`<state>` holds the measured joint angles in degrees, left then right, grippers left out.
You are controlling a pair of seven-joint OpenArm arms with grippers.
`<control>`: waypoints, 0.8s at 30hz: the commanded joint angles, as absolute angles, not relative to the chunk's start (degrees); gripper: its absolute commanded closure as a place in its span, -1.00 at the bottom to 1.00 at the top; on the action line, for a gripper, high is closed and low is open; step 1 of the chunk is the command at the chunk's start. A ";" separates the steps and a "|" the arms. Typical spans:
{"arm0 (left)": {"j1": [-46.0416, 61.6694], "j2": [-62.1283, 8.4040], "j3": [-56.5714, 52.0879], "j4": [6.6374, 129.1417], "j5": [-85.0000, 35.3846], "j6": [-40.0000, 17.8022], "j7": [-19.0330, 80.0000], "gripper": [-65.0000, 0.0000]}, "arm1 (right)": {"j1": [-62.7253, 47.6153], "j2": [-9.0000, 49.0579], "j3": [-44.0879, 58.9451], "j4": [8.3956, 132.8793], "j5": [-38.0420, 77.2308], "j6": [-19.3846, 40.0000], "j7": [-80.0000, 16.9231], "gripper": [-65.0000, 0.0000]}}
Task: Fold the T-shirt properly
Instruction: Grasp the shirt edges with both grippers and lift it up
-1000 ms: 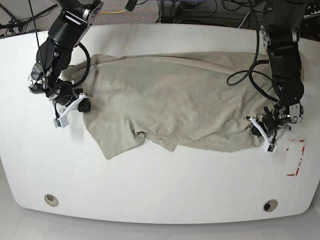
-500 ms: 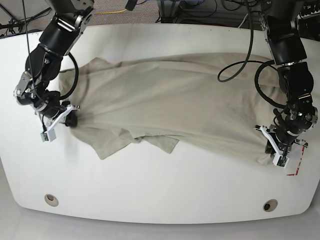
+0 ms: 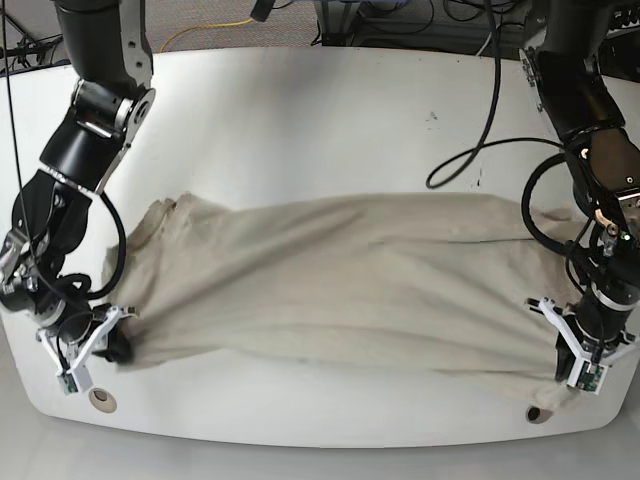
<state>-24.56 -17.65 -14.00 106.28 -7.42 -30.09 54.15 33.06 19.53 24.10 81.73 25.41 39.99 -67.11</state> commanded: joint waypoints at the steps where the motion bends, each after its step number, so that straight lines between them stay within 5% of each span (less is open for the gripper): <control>1: -29.14 -18.51 -14.29 108.44 -7.34 -29.76 55.43 1.00 | 39.34 22.29 21.76 82.77 25.80 40.00 -65.89 1.00; 17: -60.44 -20.44 -15.52 108.09 -6.90 -29.67 62.99 1.00 | 71.78 30.20 6.46 73.19 26.33 40.00 -68.26 1.00; 24: -60.00 -20.35 -14.46 108.35 -7.34 -29.93 64.31 1.00 | 73.27 31.87 5.93 73.27 29.05 40.00 -71.43 1.00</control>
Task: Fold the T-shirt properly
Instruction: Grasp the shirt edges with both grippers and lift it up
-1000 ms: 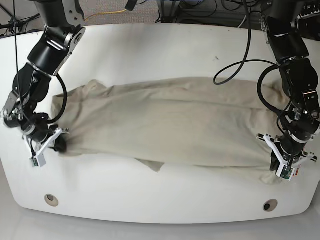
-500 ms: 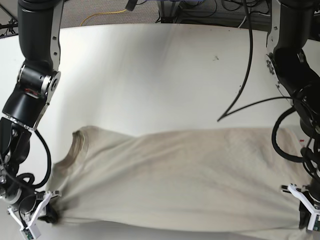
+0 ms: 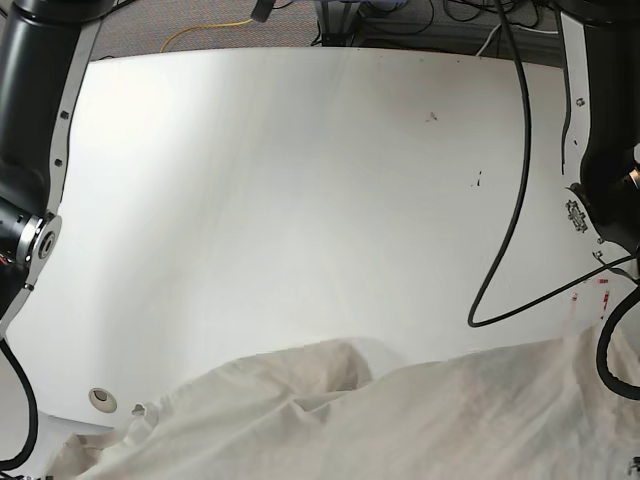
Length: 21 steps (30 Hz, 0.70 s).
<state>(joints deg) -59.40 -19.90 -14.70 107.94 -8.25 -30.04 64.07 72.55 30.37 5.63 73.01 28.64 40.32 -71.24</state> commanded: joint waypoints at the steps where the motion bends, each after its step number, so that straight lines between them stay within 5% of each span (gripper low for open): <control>1: -58.59 -20.35 -14.46 108.53 -7.34 -30.20 64.57 1.00 | 72.04 32.57 6.02 73.27 30.20 40.00 -71.43 1.00; 21: -15.34 -15.16 -23.69 114.86 -7.34 -40.00 64.13 1.00 | 24.75 30.99 26.15 92.79 38.20 40.00 -74.07 1.00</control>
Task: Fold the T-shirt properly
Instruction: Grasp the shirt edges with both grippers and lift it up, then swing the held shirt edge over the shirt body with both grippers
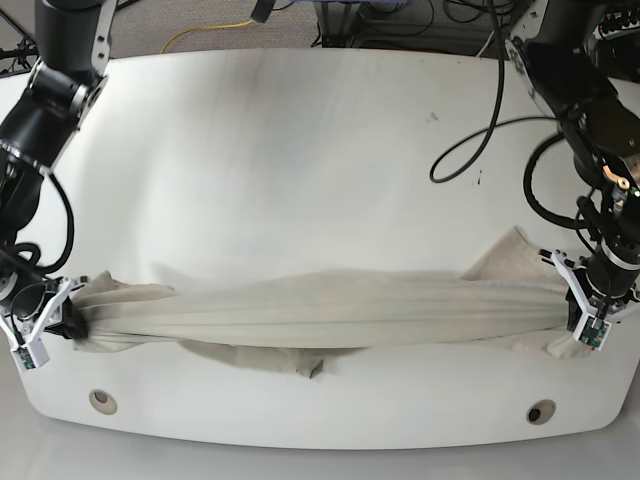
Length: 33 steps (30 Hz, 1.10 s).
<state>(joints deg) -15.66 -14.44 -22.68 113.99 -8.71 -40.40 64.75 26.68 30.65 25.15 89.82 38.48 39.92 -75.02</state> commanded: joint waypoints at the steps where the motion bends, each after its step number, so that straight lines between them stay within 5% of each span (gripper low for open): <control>1: -13.49 -15.16 -23.96 114.86 -7.34 -40.00 64.13 1.00 | 22.90 30.64 26.59 93.67 38.20 40.00 -74.07 1.00; 18: 18.51 -9.45 -35.30 114.77 -7.08 -40.00 63.16 1.00 | -7.96 23.60 34.95 105.54 38.20 40.00 -73.98 1.00; 33: 15.16 -9.80 -39.60 115.12 -7.16 -40.00 55.69 1.00 | -5.14 22.02 35.12 105.54 38.02 40.00 -74.15 1.00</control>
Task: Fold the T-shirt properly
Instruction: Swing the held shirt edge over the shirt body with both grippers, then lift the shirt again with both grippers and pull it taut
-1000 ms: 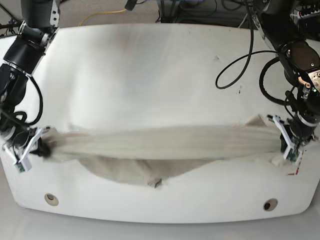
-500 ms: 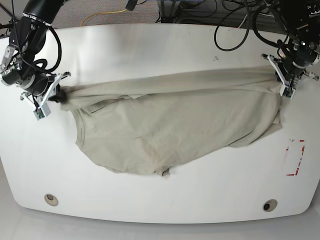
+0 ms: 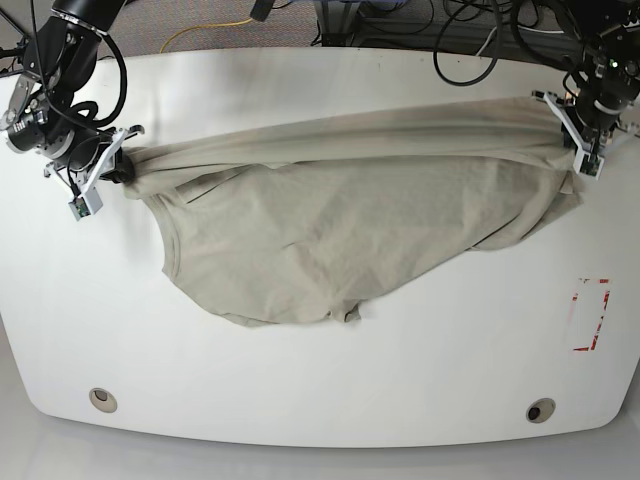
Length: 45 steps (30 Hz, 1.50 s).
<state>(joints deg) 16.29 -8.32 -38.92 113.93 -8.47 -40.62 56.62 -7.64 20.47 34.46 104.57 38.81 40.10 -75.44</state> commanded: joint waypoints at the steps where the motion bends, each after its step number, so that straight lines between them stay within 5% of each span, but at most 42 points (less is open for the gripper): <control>1: 14.29 -9.80 -39.60 115.12 -7.16 -40.00 55.69 1.00 | -4.35 22.02 35.12 105.45 37.76 40.00 -74.15 1.00; 19: -12.62 -8.92 -22.55 112.75 1.71 -40.00 60.00 1.00 | 19.12 25.19 28.97 96.84 30.73 40.00 -73.63 1.00; 45: -65.01 -8.57 -13.05 104.04 10.42 -40.00 68.97 1.00 | 65.71 40.84 4.97 87.08 30.55 40.00 -75.82 1.00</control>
